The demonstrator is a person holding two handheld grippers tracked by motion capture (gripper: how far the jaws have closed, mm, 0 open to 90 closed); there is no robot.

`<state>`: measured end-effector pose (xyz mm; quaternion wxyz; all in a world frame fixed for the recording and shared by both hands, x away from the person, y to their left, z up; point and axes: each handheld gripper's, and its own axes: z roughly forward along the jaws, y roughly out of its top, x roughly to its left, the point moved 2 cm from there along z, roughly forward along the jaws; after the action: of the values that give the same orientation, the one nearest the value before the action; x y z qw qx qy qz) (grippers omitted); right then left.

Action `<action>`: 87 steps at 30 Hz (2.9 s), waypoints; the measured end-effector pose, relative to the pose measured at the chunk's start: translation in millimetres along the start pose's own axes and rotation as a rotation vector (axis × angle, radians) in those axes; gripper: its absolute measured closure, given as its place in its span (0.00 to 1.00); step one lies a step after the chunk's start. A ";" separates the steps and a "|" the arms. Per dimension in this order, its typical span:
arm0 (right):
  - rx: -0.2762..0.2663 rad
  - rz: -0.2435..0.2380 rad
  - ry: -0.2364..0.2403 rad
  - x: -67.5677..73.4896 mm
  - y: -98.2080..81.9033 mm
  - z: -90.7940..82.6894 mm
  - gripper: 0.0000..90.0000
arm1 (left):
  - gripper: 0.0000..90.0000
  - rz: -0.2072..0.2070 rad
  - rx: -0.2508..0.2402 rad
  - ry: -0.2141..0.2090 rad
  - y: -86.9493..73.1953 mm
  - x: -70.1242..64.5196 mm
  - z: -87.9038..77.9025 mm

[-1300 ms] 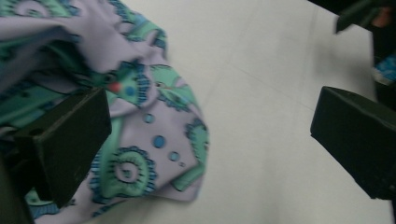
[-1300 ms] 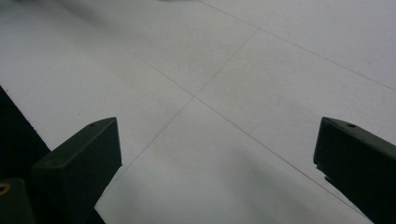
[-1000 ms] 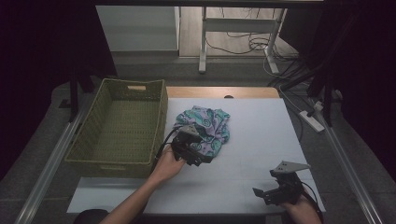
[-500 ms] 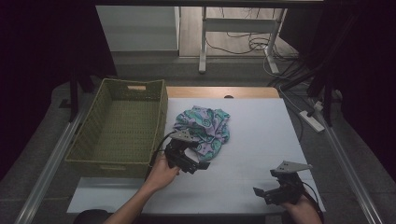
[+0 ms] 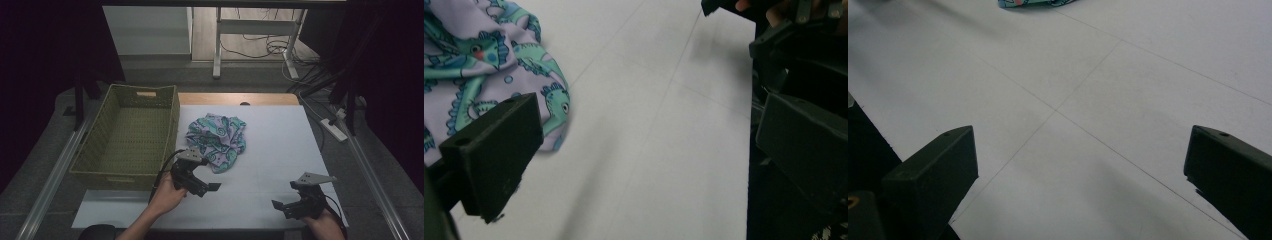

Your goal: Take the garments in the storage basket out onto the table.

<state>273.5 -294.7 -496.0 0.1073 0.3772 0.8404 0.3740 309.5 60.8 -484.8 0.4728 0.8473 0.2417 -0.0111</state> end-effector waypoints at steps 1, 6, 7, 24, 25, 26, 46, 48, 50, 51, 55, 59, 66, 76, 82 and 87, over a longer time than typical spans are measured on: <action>0.000 -0.001 0.000 0.0 0.0 -0.1 0.01 | 0.00 0.000 0.001 0.001 -1.5 -1.4 -1.2; -0.003 -0.001 0.000 0.2 0.0 -0.3 0.01 | 0.00 0.013 0.021 0.025 -10.9 -9.2 -7.4; -0.003 -0.001 -0.001 0.3 0.0 -0.2 0.01 | 0.00 0.015 0.026 0.029 -13.0 -11.0 -8.4; 0.013 -0.014 -0.011 2.2 0.2 1.1 0.01 | 0.00 -0.005 0.029 0.024 -49.0 -34.2 -34.7; 0.013 -0.015 -0.012 2.1 0.2 1.2 0.01 | 0.00 -0.010 0.029 0.030 -51.3 -35.3 -37.2; 0.014 -0.016 -0.013 2.2 0.2 1.2 0.01 | 0.00 -0.011 0.030 0.034 -53.0 -35.9 -39.3; 0.023 -0.022 -0.019 3.3 0.4 2.2 0.01 | 0.00 -0.134 0.005 0.243 -102.0 -32.3 -101.2; 0.023 -0.022 -0.019 3.3 0.4 2.2 0.01 | 0.00 -0.152 0.000 0.256 -107.2 -29.9 -106.9; 0.023 -0.022 -0.020 3.3 0.3 2.2 0.01 | 0.00 -0.168 -0.003 0.271 -112.3 -27.9 -111.9; 0.023 -0.023 -0.021 3.4 0.3 2.2 0.01 | 0.00 -0.174 -0.002 0.280 -114.7 -26.9 -114.2; 0.022 -0.023 -0.023 3.5 0.3 2.1 0.01 | 0.00 -0.192 0.001 0.311 -122.7 -24.5 -123.2; 0.023 -0.023 -0.024 3.5 0.3 2.1 0.01 | 0.00 -0.207 0.002 0.344 -130.1 -21.2 -132.3; 0.020 -0.015 -0.035 2.6 0.4 1.5 0.01 | 0.00 -0.244 -0.015 0.388 -140.7 -14.0 -148.1; 0.020 -0.017 -0.031 2.8 0.5 1.6 0.01 | 0.00 -0.273 0.000 0.400 -148.4 -7.9 -158.3; 0.016 -0.015 -0.029 2.6 0.4 1.5 0.01 | 0.00 -0.285 0.004 0.412 -153.3 -4.5 -164.5; 0.016 -0.015 -0.028 2.5 0.4 1.5 0.01 | 0.00 -0.286 0.021 0.414 -156.6 -3.3 -167.8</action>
<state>272.7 -291.9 -496.6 0.1188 0.3771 0.8445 0.3612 205.6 263.1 -515.9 0.3979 0.7935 0.4508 0.0936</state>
